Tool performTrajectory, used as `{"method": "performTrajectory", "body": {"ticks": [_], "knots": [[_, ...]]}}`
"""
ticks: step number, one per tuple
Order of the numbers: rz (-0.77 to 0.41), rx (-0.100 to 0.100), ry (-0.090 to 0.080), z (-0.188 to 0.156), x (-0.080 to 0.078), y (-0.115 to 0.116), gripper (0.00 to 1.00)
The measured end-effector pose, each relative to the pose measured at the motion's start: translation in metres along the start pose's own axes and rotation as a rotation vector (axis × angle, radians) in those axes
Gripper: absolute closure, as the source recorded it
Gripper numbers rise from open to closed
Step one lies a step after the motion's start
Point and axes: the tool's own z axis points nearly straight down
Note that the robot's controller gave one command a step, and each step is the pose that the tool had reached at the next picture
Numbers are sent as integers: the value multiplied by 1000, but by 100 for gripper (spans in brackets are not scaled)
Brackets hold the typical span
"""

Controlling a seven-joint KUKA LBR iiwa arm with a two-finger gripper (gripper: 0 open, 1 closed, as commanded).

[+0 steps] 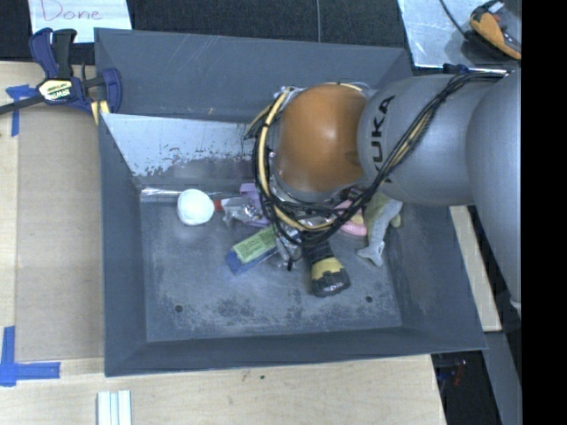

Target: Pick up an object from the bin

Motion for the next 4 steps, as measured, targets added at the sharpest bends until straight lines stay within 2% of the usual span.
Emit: {"method": "performTrajectory", "body": {"ticks": [1, 2, 3, 4], "knots": [[-204, -2, 0, -3, 19, -2, 100], [-203, -2, 0, -3, 19, -2, 100], [-202, -8, 5, -34, 20, 0, 100], [-200, -5, 1, -58, 19, -1, 100]]}}
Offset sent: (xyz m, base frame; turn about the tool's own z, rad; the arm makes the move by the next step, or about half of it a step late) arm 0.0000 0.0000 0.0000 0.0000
